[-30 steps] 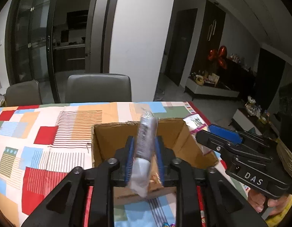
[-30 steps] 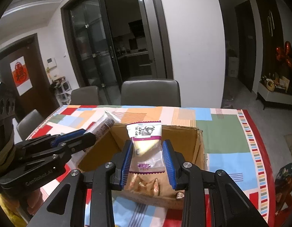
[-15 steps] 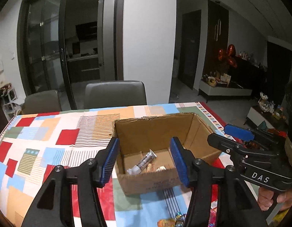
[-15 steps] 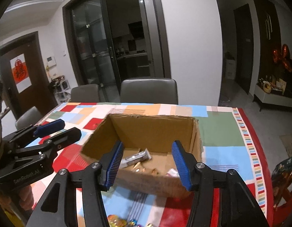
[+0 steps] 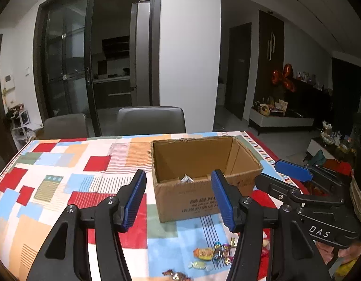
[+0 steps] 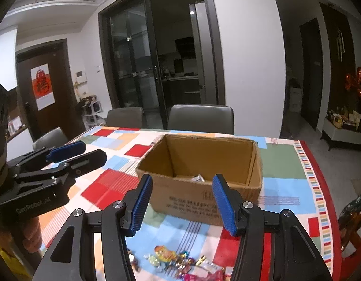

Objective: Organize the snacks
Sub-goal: 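Move both tools back toward the remaining candies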

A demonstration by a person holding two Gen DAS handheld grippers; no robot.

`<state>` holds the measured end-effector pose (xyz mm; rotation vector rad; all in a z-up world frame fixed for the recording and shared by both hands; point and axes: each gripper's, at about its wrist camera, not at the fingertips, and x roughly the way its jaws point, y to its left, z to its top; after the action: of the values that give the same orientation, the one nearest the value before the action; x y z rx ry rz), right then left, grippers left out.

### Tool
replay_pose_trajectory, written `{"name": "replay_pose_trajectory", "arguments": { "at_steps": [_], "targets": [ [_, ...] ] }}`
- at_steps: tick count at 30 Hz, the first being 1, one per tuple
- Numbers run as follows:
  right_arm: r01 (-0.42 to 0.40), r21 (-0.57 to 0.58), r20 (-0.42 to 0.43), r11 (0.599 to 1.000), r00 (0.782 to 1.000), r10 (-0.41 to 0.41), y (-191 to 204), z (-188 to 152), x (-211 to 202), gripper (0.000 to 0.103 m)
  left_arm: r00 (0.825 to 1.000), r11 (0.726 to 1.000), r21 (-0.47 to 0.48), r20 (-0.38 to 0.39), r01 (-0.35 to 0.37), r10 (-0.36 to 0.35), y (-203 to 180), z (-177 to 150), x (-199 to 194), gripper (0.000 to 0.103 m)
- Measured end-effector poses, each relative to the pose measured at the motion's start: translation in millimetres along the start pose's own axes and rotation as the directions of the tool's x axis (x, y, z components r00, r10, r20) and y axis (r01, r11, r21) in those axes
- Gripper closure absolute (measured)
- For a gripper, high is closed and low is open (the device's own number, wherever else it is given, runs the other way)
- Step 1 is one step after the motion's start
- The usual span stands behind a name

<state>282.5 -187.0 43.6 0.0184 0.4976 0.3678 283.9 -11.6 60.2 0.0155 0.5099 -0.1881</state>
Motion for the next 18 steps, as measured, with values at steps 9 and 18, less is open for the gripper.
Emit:
{"name": "replay_pose_trajectory", "arguments": {
  "at_steps": [9, 18],
  "targets": [
    [0.003, 0.018, -0.015, 1.0, 1.0, -0.003, 4.8, -30.6, -10.9, 0.049, 0.999, 0.999, -0.024, 0.01, -0.037, 0.038, 1.9, -31.6, -24.2, 0.046],
    [0.008, 0.026, -0.065, 1.0, 0.998, -0.007, 7.6, -67.6, -14.2, 0.049, 0.998, 0.998, -0.049, -0.06, -0.032, 0.029, -1.2, -73.6, -26.8, 0.046]
  ]
}}
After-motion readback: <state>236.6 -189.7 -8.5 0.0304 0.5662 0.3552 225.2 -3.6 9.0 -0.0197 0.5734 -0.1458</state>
